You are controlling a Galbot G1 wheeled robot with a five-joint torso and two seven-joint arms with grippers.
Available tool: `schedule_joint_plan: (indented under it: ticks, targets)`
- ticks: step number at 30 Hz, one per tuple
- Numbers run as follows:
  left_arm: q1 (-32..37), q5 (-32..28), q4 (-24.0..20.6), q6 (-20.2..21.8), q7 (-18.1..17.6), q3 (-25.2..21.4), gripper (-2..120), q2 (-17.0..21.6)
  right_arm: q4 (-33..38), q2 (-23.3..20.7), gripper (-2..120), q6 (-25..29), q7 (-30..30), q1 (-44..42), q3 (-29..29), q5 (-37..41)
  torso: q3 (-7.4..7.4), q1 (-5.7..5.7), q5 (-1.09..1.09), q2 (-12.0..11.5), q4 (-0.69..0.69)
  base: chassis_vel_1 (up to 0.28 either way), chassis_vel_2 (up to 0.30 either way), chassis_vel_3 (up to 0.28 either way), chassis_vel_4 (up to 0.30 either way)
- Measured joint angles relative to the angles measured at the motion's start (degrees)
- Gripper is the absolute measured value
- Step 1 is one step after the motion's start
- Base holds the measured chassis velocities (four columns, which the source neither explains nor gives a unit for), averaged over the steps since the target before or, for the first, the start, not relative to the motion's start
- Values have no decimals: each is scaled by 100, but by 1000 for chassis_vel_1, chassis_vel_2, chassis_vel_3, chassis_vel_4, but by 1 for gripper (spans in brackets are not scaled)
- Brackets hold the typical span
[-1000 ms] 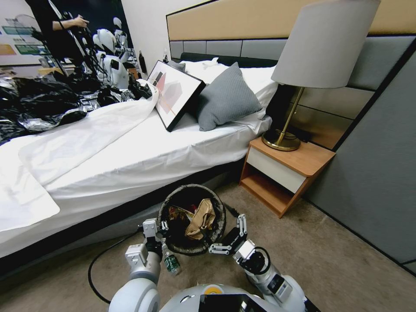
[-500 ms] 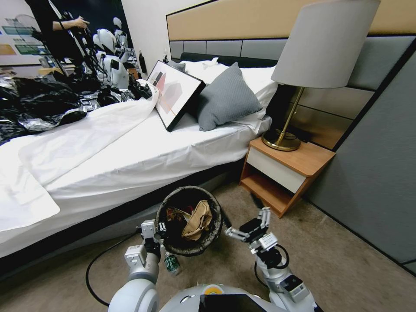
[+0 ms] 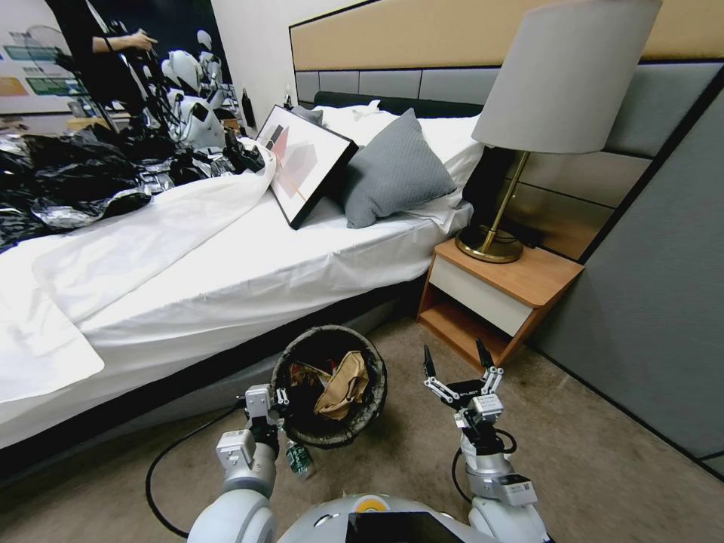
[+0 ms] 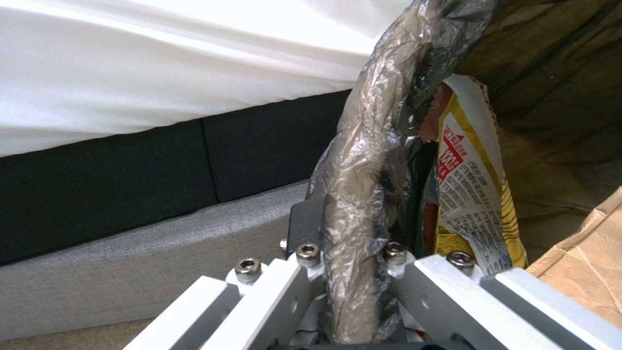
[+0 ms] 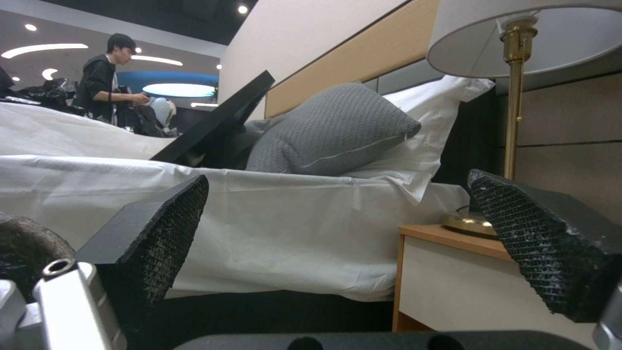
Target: Pick up the trash bin, then pick up the garbage from the floor and place it into the trash bin.
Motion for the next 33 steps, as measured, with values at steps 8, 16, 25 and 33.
schedule_joint_plan:
  ticks: [8,16,25,33]
  targets:
    - [21,62,-16,4,7,23,0,-4,-104,15,100,-23,11,119,15,43,0,0,0,0,0,0,0,0,0]
    - [52,130,-16,4,14,58,0,-10,-132,11,100,-54,8,194,29,75,0,0,0,0,0,33,28,23,33]
    - [72,167,-34,0,22,85,0,-13,-146,5,100,-101,-5,249,32,94,0,0,0,0,1,83,79,81,73]
    - [98,208,-38,-25,27,100,0,-14,-148,-5,100,-142,-15,281,32,103,0,0,1,0,0,111,113,117,113]
